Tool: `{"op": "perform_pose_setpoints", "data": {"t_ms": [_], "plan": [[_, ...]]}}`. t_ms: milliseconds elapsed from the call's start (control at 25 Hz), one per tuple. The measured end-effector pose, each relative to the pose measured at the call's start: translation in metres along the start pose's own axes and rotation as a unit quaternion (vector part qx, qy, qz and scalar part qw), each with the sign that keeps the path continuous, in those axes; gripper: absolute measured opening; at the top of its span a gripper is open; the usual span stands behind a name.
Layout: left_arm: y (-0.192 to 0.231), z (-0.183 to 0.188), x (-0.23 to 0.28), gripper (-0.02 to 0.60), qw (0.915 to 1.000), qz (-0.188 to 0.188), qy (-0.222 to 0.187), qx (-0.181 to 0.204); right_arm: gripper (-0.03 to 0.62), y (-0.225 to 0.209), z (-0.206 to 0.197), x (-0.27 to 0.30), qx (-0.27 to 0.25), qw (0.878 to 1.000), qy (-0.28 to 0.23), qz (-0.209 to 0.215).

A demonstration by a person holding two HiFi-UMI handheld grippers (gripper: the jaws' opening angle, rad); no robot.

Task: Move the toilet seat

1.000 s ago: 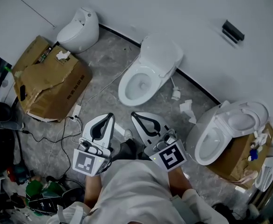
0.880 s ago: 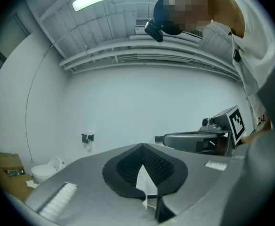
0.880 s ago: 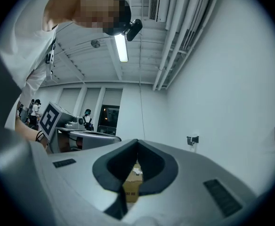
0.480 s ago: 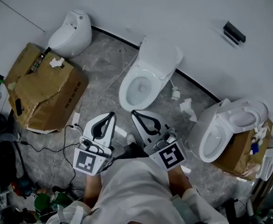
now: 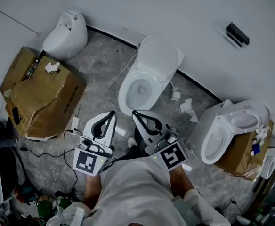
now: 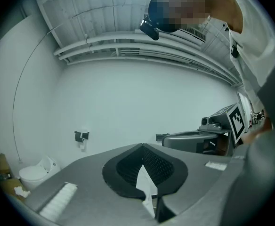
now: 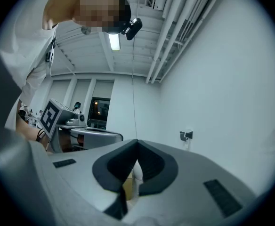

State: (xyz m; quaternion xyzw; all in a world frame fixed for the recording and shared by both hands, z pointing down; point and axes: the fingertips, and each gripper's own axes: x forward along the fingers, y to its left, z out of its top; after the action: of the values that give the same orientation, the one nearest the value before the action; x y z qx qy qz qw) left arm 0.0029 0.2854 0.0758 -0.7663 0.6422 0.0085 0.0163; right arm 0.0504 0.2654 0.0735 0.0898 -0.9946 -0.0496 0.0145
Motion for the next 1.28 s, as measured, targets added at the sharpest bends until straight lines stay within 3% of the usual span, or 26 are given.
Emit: {"op": "perform_pose_setpoints", "data": {"t_ms": [560,760,1040,1280], "plan": [[0.054,-0.026,0.114,0.002,0.9994,-0.008,0.033,-0.003,-0.002,-0.115,-0.026,0.058,0.022,1.0,-0.005,-0.002],[0.064,-0.037,0.153,0.002,0.9985,-0.01,0.051,0.013,-0.002,-0.151,-0.037,0.064,0.026,1.0,0.0,-0.004],[0.07,-0.068,0.181,0.002,0.9971,-0.029,0.069,0.009,-0.002,-0.17,-0.066,0.073,0.007,1.0,0.004,-0.011],[0.068,-0.106,0.186,0.002,0.9931,-0.07,0.094,0.007,-0.002,-0.169,-0.099,0.073,0.025,0.998,0.028,-0.041]]}}
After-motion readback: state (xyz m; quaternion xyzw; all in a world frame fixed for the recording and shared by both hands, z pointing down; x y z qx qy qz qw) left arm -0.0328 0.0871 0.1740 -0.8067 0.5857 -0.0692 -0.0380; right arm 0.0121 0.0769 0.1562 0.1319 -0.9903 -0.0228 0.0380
